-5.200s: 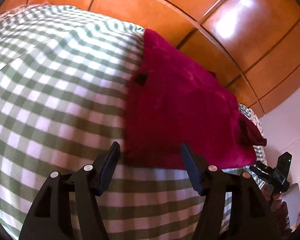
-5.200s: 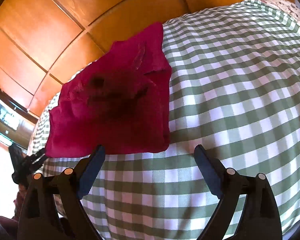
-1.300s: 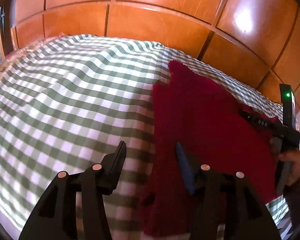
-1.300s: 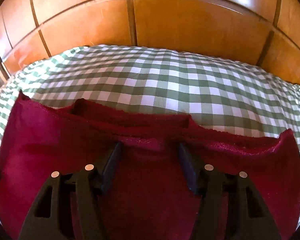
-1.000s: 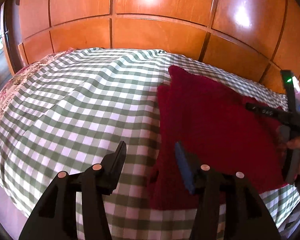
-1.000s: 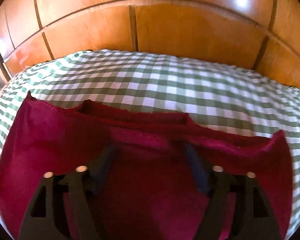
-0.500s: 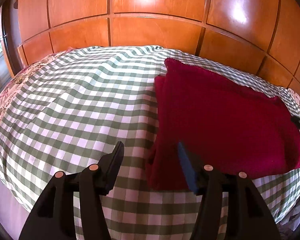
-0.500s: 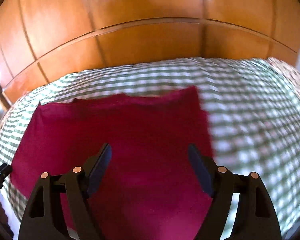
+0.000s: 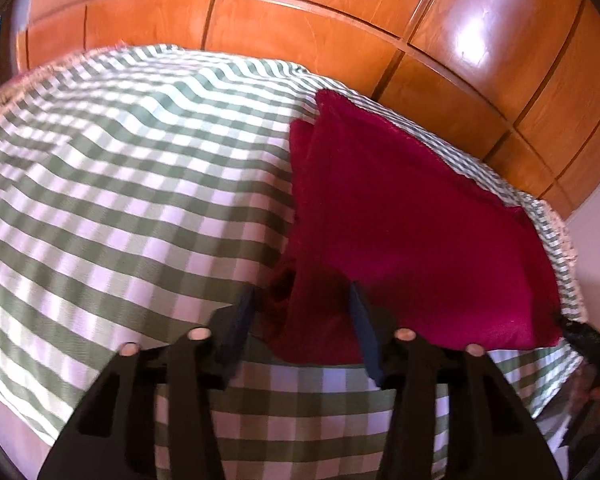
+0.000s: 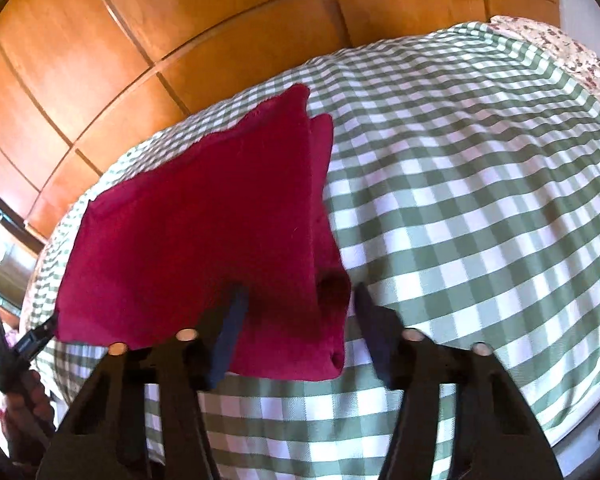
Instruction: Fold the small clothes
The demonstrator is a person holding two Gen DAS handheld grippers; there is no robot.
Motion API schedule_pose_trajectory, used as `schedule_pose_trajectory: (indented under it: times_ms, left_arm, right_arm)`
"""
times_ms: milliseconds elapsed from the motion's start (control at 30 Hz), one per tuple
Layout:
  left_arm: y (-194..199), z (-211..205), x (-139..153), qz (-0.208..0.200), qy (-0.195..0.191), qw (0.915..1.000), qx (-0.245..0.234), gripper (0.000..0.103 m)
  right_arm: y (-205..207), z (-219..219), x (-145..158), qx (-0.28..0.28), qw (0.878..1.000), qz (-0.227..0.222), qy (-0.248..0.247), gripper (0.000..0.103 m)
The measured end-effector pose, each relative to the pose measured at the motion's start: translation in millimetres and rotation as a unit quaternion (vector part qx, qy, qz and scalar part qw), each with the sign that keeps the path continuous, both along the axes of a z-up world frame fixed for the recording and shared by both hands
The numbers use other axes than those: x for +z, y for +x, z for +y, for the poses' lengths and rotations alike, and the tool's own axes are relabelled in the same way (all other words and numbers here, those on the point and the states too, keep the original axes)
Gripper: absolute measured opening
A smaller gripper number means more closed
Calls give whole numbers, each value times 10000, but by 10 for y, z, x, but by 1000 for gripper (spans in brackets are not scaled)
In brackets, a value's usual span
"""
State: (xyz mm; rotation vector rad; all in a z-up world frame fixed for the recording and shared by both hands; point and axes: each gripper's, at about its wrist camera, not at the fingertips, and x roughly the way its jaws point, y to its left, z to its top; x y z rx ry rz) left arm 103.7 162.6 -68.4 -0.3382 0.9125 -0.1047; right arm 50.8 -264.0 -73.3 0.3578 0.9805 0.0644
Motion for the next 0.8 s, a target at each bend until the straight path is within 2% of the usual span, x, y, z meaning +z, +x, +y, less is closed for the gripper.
schedule_pose_trajectory:
  times_ms: [33, 67, 100, 233, 267, 367, 400, 433, 467, 533, 567, 600, 667, 800]
  left_arm:
    - [11, 0, -16, 37, -72, 10000, -46, 26]
    - [20, -8, -8, 32, -87, 9999, -90, 13]
    - [12, -16, 37, -29, -57, 9998, -166, 7]
    - [16, 35, 156, -171, -129, 9996, -197, 7]
    - [30, 20, 127, -121, -71, 9997, -216, 7]
    - [79, -62, -71, 180, 167, 9995, -206, 8]
    - [70, -92, -72, 149, 267, 9994, -179, 10]
    - [54, -110, -33, 103, 357, 9992, -155, 13]
    - [36, -110, 9, 41, 418, 9991, -109, 22]
    - [-14, -90, 99, -97, 545, 9985, 13, 29]
    - [-49, -77, 147, -164, 563, 9983, 38, 29]
    - [-67, -68, 186, -216, 547, 9983, 44, 29]
    - [-114, -90, 275, -366, 487, 9981, 15, 30]
    - [-125, -287, 352, -546, 618, 9962, -275, 33]
  right_arm:
    - [16, -3, -5, 53, 10000, 19, -25, 29]
    - [25, 13, 9, 115, 9999, 29, -62, 12]
    - [15, 35, 73, 168, 9997, -18, -169, 8]
    - [-83, 4, 352, 289, 9982, -357, -379, 6]
    - [-92, 1, 336, 308, 9979, -327, -457, 6]
    - [-19, -10, 8, 260, 9976, 125, -634, 6]
    - [-4, -27, -47, 223, 9979, 151, -590, 6]
    - [-5, -32, -66, 184, 9982, 121, -552, 6]
    - [-5, -32, -47, 168, 9983, 101, -540, 6]
    - [-2, -38, 17, 187, 9982, 91, -570, 7]
    - [-6, -49, 56, 197, 9980, 92, -602, 11]
    - [-12, -57, 130, 145, 9974, 58, -708, 27]
    - [-72, -50, 291, 33, 9956, -161, -927, 47]
    - [-74, 105, 513, 178, 9941, -516, -939, 48]
